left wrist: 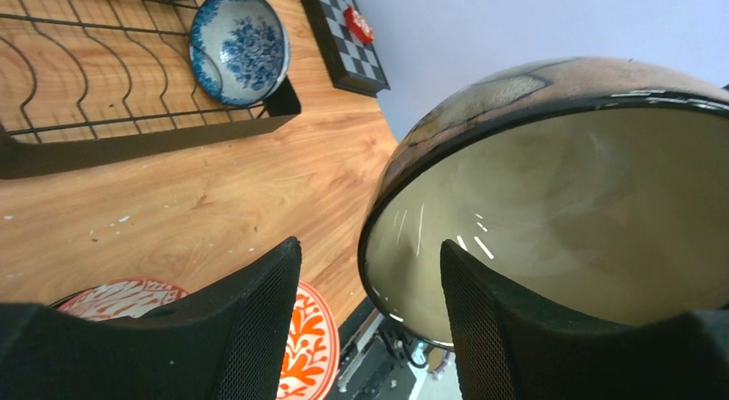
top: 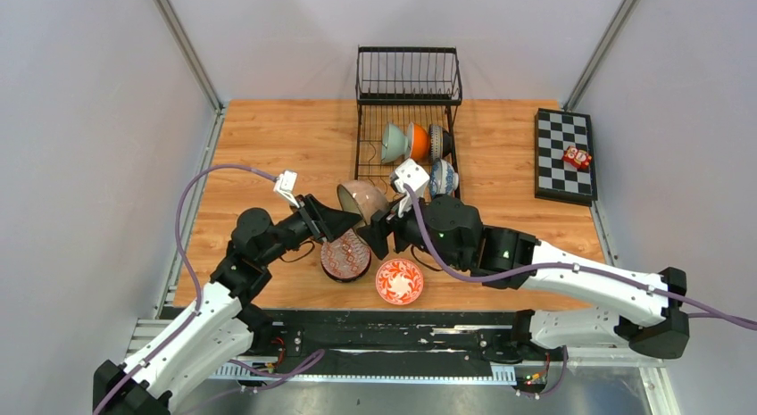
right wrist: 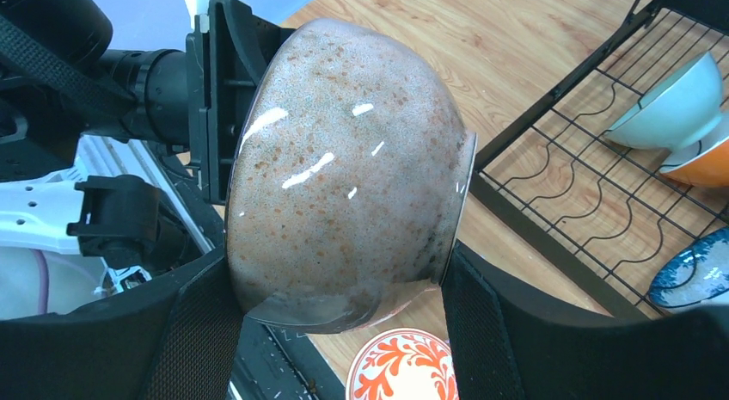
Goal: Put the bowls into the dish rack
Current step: Place the bowl in the dish rack.
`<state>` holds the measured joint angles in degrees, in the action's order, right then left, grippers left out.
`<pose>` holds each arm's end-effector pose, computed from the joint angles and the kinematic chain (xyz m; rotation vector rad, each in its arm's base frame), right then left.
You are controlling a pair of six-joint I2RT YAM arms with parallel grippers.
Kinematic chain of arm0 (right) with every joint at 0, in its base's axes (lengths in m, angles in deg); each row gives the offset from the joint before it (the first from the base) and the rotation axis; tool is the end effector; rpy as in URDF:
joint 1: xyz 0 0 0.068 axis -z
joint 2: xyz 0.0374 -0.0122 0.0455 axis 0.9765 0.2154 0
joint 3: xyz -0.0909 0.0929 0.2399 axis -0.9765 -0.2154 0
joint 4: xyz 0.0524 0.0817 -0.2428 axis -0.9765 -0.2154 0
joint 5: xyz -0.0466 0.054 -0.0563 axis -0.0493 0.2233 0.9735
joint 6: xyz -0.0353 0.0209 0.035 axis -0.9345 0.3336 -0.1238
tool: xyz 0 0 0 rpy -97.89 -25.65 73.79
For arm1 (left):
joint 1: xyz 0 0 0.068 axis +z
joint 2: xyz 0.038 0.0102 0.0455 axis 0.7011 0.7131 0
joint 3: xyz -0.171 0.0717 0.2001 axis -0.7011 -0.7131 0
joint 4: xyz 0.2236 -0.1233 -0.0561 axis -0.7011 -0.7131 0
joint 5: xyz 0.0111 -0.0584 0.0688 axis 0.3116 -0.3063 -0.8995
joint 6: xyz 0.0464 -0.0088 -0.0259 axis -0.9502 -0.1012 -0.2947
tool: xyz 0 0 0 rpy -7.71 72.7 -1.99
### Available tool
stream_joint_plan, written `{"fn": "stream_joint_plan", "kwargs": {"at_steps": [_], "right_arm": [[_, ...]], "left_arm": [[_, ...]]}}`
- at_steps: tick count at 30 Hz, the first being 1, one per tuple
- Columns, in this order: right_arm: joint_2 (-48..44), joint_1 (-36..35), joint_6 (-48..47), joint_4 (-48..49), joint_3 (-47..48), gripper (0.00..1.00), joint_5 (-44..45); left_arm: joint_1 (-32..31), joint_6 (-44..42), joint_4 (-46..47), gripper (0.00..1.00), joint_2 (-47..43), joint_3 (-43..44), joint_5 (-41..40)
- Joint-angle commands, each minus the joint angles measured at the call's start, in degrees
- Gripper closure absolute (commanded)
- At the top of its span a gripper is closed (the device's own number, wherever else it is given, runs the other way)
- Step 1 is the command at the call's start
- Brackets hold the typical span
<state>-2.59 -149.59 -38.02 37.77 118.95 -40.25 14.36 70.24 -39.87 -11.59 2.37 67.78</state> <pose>0.0867 0.2335 0.4027 -0.6386 1.6563 0.8722 0.1414 -0.0962 0.2799 -0.0392 1.7567 -1.3774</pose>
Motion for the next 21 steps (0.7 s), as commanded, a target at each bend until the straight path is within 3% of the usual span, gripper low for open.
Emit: {"fn": "stream_joint_plan", "kwargs": {"at_steps": [1, 12, 21], "right_arm": [[0.47, -0.17, -2.12, 4.03, 4.49, 0.98, 3.87], [3.11, 3.9, -5.17, 2.95, 5.28, 0.98, 7.92], [6.22, 12.35, -5.27, 2.47, 5.2, 0.98, 6.69]], "left_arm": [[-0.17, -2.65, -5.02, 0.37, 0.46, 3.14, -2.55], [-0.17, -10.14, -20.75, 0.31, -1.14, 11.17, -13.25], [-0.17, -15.02, -29.45, 0.3, -5.05, 14.72, -16.4]]}}
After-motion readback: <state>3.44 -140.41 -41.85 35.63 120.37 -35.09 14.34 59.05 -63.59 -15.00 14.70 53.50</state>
